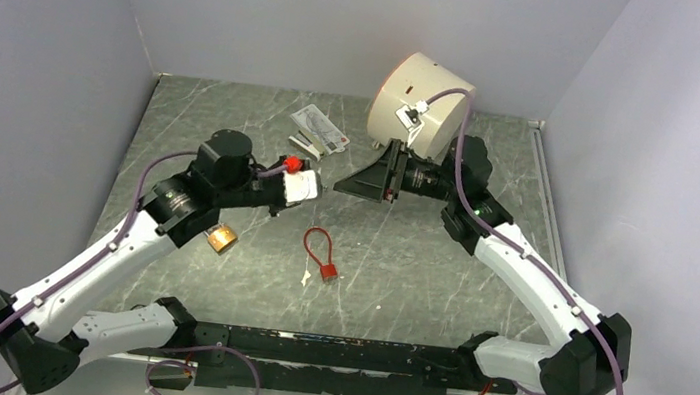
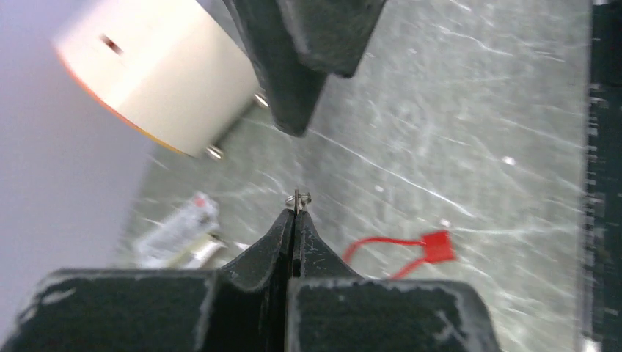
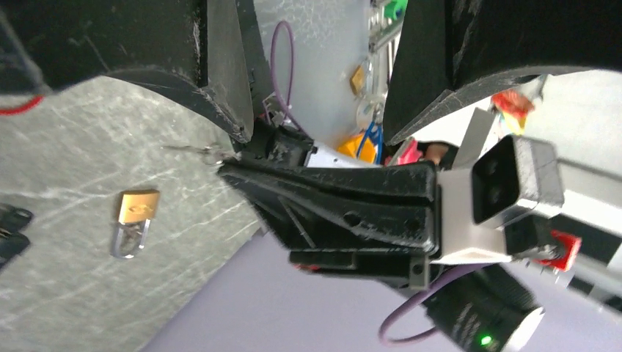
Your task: Unlock with the key
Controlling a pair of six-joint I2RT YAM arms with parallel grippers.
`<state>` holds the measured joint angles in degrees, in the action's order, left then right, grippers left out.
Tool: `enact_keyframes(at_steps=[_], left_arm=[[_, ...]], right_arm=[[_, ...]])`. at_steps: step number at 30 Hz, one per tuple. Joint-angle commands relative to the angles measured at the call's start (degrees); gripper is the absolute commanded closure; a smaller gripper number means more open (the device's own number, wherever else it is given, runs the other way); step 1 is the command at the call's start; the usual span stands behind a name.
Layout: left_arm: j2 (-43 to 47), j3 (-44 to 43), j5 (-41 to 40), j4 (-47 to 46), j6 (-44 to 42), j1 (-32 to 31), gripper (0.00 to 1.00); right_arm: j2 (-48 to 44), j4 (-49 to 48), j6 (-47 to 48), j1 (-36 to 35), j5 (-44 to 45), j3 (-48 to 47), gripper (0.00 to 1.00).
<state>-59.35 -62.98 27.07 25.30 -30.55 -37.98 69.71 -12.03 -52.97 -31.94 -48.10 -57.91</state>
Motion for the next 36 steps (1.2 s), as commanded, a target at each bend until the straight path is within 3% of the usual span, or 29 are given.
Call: enact_keyframes(at_steps=[1, 5, 8, 11, 16, 20, 27, 36], left_arm=[[3.9, 1.3, 0.6, -15.3, -12.0, -0.5, 0.98], [2.8, -1.7, 4.7, -12.0, -17.3, -0.6, 0.97], [1.5, -5.6, 5.7, -6.6, -19.6, -1.3, 0.97], [2.4, -4.8, 4.8, -7.8, -22.9, -2.1, 0.98], [2.2, -6.2, 5.3, -3.9, -30.5, -2.7, 0.97], [1.9, -6.8, 5.3, -1.6, -33.5, -3.1, 0.97], [0.5, -9.5, 5.8, 1.0, -34.7, -3.2, 0.97], [1.1, -8.7, 7.1, 0.0, -33.1, -3.2, 0.98]], right_arm=[[-0.7, 0.7, 6.7, -0.5, -8.0, -8.8, 0.32], [1.2, 6.0, 10.3, -1.0, -10.6, -13.7, 0.32], [1.6, 11.5, 15.4, -2.8, -7.5, -16.3, 0.32], [2.1, 16.0, 17.2, -3.4, -4.2, -17.8, 0.32], [2.9, 16.0, 14.5, -3.3, 3.3, -17.9, 0.32], [1.2, 9.1, 10.8, -3.4, 6.2, -14.3, 0.32], [2.3, 11.3, 13.0, -2.4, 2.5, -16.1, 0.33], [0.9, 12.2, 20.7, -2.3, -6.0, -13.1, 0.45]])
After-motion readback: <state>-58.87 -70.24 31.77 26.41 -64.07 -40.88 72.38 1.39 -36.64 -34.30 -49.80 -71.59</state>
